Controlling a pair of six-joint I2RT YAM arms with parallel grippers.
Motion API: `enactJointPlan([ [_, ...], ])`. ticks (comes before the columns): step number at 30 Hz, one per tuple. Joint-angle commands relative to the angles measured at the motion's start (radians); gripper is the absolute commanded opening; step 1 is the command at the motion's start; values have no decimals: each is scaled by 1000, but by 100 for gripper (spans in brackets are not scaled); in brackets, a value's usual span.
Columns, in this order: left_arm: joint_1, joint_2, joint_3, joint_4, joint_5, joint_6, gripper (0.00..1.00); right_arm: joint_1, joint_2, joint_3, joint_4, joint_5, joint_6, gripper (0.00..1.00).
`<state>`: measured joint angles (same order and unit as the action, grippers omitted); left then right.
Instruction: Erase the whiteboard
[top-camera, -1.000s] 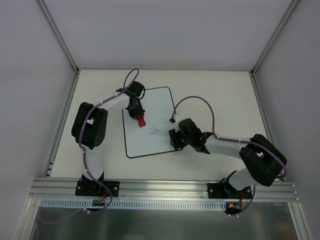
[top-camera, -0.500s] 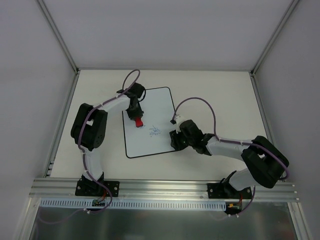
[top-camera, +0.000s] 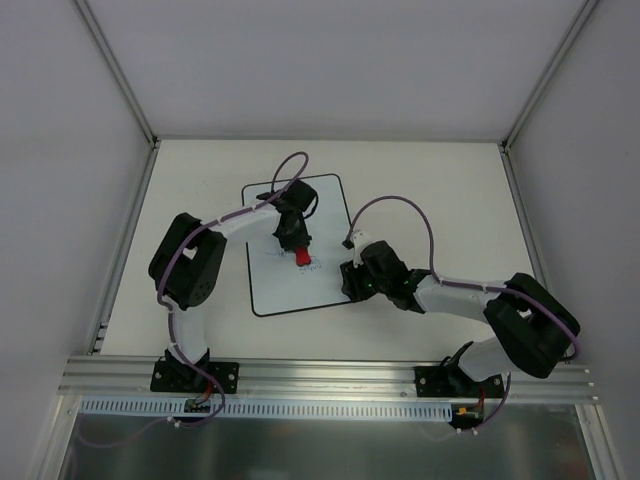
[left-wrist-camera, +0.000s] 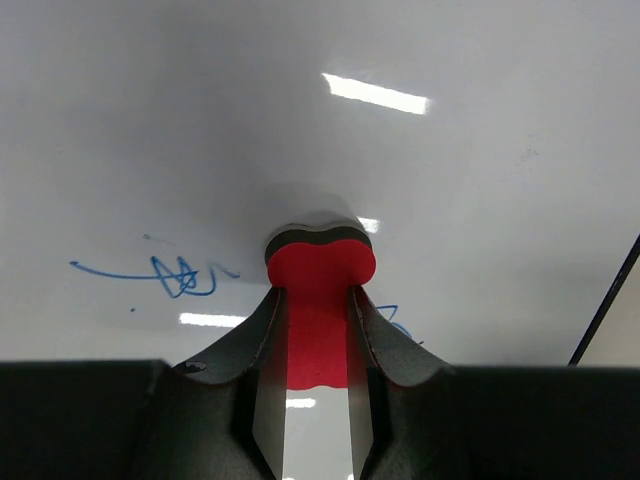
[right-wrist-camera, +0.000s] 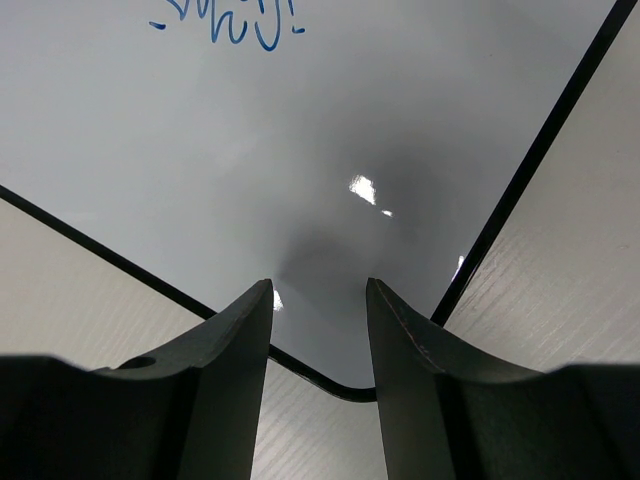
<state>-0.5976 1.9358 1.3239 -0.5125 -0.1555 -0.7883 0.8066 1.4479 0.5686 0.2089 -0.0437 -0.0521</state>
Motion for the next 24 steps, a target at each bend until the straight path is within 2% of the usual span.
enactJointPlan([
  [1, 61, 48, -163, -199, -9, -40, 0, 0, 20, -58, -131, -33, 28, 46],
  [6, 156, -41, -241, -198, -33, -34, 0, 0, 16, -75, -115, -35, 28, 46],
  [13, 171, -75, -227, -242, -70, -72, 0, 0, -4, -88, -111, -32, 26, 46],
  [17, 194, -92, -189, -322, -162, -43, 0, 0, -30, -101, -111, -21, 23, 47],
  [24, 242, -78, -183, -336, -185, -11, 0, 0, -38, -111, -95, -18, 20, 47],
])
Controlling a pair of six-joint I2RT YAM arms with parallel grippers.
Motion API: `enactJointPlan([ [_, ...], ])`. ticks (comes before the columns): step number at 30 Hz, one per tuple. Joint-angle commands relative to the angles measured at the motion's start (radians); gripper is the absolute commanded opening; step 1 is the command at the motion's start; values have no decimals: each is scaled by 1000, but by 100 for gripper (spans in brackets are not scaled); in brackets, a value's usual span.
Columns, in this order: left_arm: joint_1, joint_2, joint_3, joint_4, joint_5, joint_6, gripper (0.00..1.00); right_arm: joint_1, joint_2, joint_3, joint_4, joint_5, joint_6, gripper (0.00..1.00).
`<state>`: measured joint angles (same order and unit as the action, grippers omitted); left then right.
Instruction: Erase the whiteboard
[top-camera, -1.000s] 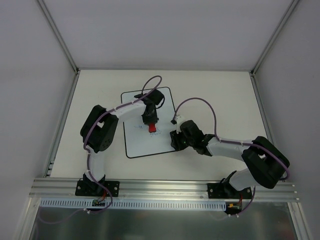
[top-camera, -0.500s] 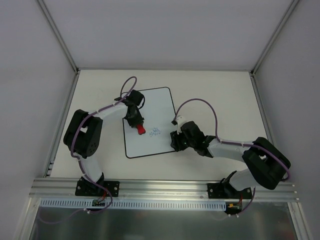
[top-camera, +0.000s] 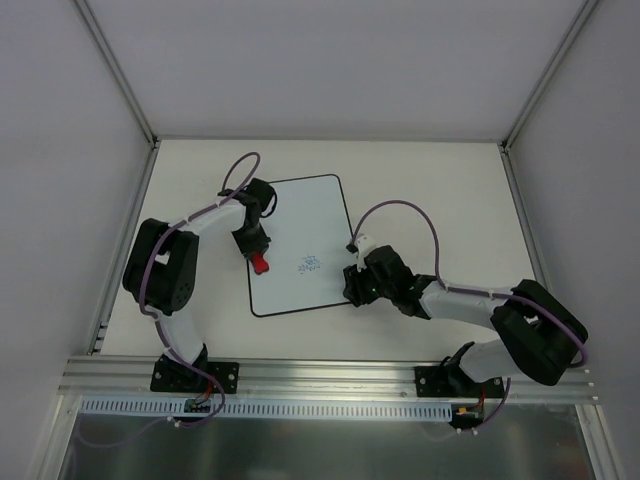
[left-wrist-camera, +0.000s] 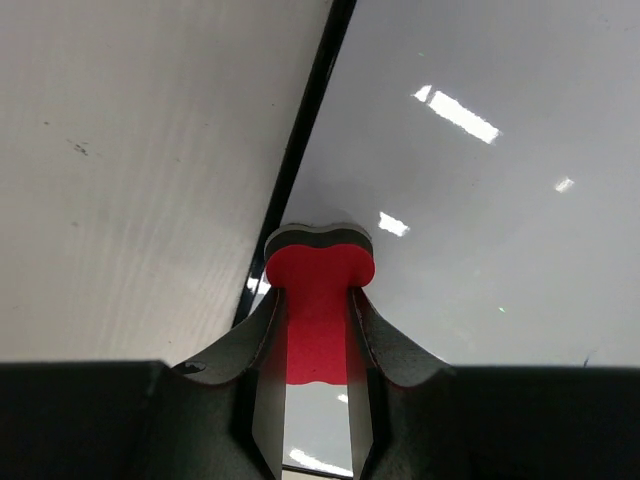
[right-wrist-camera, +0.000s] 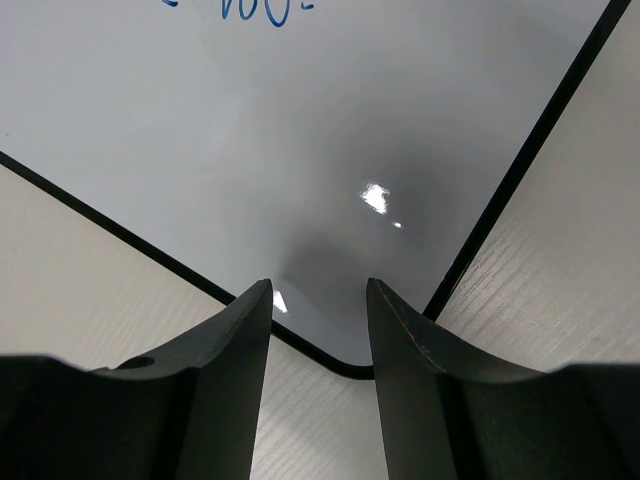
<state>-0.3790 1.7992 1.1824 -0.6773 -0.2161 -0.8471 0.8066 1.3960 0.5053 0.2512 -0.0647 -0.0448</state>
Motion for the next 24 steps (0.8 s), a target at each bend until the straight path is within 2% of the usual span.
enactJointPlan([
  [1, 23, 68, -29, -171, -124, 65, 0, 2, 15, -48, -138, 3, 11, 47],
  [6, 0, 144, 118, -171, -54, 109, 0, 2, 15, -48, -130, 0, 11, 47],
  [14, -230, 296, 341, -165, 47, 123, 0, -3, -6, -62, -132, 14, 20, 47],
  [18, -314, 365, 397, -154, 101, 132, 0, -7, -40, -80, -132, 46, 29, 47],
  [24, -414, 356, 388, -131, 175, 137, 0, -17, -84, -120, -116, 59, 42, 46],
])
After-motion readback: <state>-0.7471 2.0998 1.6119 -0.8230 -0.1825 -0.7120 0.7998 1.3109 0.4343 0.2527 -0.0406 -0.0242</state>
